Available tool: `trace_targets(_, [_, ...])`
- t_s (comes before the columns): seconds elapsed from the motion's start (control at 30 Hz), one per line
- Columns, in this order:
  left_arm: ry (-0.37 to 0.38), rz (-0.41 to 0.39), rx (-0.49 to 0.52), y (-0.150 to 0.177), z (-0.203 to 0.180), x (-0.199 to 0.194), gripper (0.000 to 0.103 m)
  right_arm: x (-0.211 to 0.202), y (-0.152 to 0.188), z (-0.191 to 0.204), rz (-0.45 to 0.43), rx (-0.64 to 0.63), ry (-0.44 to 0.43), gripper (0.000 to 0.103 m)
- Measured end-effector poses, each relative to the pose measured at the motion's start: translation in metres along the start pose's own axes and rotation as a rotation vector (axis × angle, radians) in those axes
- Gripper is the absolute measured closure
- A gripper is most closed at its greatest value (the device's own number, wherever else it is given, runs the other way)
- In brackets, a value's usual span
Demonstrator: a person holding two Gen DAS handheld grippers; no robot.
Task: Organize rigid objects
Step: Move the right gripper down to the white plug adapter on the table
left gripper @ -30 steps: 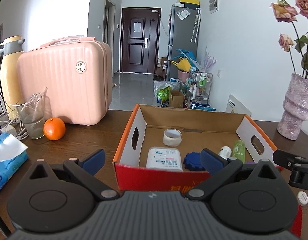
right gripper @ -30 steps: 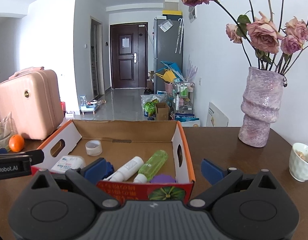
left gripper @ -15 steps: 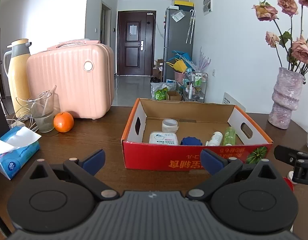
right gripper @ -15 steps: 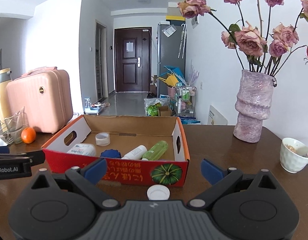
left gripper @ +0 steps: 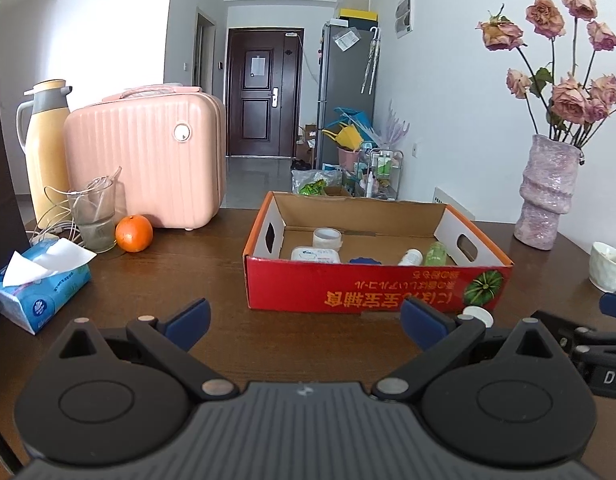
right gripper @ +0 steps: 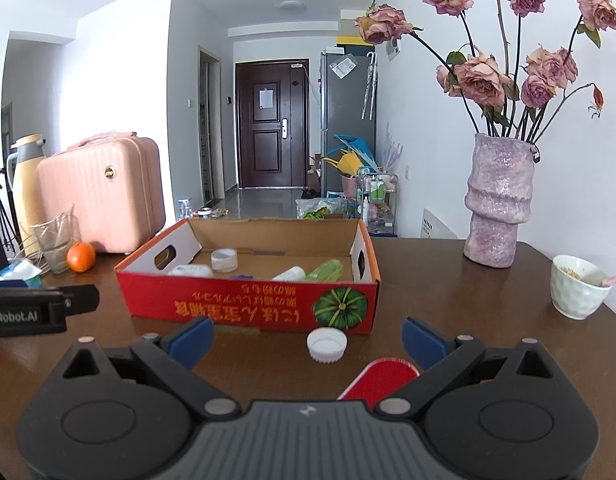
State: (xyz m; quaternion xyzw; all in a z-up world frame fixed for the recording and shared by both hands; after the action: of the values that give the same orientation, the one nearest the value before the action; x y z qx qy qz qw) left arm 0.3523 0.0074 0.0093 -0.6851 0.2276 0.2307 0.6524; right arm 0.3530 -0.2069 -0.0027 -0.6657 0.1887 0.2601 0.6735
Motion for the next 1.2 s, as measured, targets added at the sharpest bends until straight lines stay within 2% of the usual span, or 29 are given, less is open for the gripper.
trace_targets(0.7, [0.034,0.053,0.013,0.038,0.011,-0.025,0.0,-0.028,0.038,0.003,-0.003,0.001,-0.037,0.002])
trace_targets(0.97, [0.039,0.057,0.035,0.054,0.015,-0.047,0.0,-0.047,0.057,0.019,0.006,-0.054,-0.055,0.002])
trace_targets(1.2, [0.029,0.099,0.028,0.068,0.025,-0.053,0.0,-0.058,0.07,0.032,0.028,-0.08,-0.073,0.002])
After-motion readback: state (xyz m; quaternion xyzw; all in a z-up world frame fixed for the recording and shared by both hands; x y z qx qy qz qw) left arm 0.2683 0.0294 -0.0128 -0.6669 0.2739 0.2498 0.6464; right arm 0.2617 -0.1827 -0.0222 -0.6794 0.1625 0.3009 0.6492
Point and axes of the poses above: each gripper's, at about its wrist camera, not at the fingertips, and x roughly the way its jaws point, z to its left, y to its underside, the point moved 1 cm from there along x, roughly the way its jaws point, and after that the axes turned 12 degrees about z, right-handed, at the moved point
